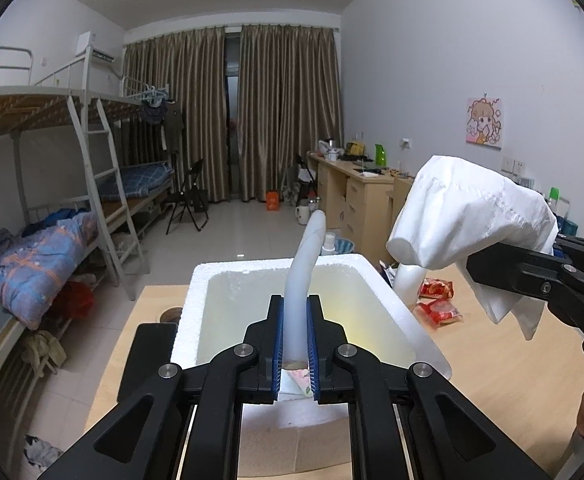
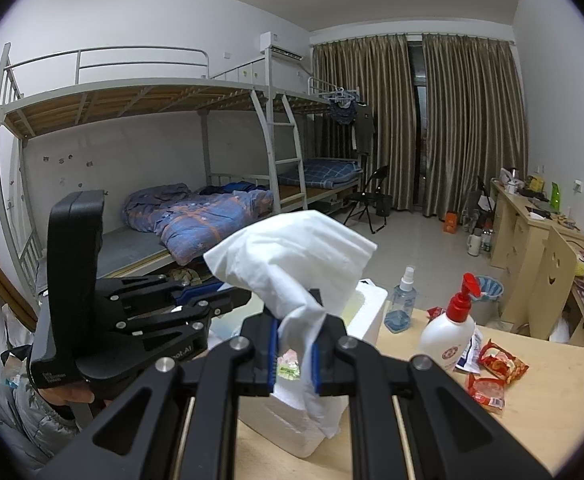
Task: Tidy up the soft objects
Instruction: 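Carry foam strip and white cloth over the white foam box with both tools, then open left tool to drop foam strip into box while right tool holds cloth above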
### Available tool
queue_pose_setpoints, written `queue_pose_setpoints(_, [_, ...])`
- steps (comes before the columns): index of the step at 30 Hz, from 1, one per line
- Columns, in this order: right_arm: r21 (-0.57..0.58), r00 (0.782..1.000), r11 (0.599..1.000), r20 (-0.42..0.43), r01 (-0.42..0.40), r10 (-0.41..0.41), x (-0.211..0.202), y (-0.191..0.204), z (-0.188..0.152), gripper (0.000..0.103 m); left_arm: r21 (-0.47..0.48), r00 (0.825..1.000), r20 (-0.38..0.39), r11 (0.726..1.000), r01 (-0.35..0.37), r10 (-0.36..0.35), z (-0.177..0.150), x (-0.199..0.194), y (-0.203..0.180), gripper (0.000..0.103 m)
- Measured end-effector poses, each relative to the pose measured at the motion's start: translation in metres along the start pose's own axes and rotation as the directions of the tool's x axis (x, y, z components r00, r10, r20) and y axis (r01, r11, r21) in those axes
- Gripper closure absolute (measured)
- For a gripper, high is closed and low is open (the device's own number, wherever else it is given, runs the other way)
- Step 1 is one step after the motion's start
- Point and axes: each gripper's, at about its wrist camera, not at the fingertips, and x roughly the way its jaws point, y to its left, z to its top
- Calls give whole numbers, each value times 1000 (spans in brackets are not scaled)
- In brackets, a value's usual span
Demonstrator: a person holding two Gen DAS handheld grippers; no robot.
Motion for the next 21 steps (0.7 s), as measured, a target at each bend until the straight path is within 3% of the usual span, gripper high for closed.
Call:
queue_pose_setpoints(2, [2,1000,1000,-1,1,-1,0,-1,0,87,7,1000,-3,1000,-16,16,0,1,-2,83])
queue_pose_setpoints(4, [3,1000,1000,-1,4,-4,0,-3,-1,87,1,1000,-5,1000,-30,30,-1,1,-3,61])
queue_pose_setpoints(6, [4,1000,1000,2,6,-6,-1,-3,0,87,-15,999,8,999,-40,40,-2,-2,-1,22])
queue_pose_setpoints(7, [2,1000,1000,3,10,-10,-1,-3,0,87,-25,999,23,999,-41,42,-2,-5,0,17])
queue_pose_setpoints(11, [-9,1000,1000,0,15,-15,1,0,-1,87,-13,996,47,997,-73,74,-3,-11,4,11])
queue_pose_setpoints(21, [-8,1000,1000,-14,-3,2,9,1,0,87,-35,995,61,996,-83,85,-6,-24,15,10])
